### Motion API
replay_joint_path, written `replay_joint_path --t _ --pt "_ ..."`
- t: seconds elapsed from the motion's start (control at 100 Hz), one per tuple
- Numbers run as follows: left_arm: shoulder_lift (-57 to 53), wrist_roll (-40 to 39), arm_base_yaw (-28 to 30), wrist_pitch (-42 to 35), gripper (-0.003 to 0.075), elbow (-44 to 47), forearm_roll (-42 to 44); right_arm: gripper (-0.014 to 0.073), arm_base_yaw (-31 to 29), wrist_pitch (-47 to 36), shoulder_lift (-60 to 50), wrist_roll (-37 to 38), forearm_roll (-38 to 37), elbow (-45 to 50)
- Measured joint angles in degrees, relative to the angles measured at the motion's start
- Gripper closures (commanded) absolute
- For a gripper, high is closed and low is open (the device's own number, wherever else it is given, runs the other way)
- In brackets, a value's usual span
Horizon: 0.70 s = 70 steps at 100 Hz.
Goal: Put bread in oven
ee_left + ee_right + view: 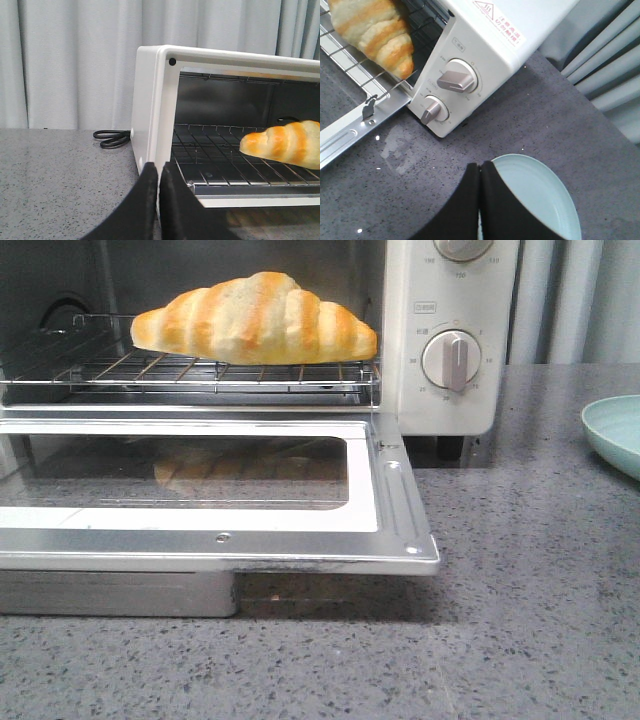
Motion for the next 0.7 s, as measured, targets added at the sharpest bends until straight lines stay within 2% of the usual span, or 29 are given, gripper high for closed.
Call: replay_joint_path --t 0.14,0.23,0.45,0.7 --pt "0.00 0.00 0.00 0.00 0.0741 0.00 0.00 0.0663 -0.51 -4.98 -0.37 0.51 4.90 0.03" --pt "0.00 0.00 0.00 0.00 0.0741 0.00 0.00 0.0663 -3.44 -8.08 -1.07 -1.41 10.73 0.44" --pt "0.00 0.00 0.00 0.00 0.0741 0.00 0.00 0.0663 -17.74 -17.09 -3.09 -7.04 21.03 6.65" --pt "0.00 0.00 0.00 0.00 0.0741 0.00 0.00 0.0663 -31.88 -31.60 -10.03 -7.87 28.59 20.06"
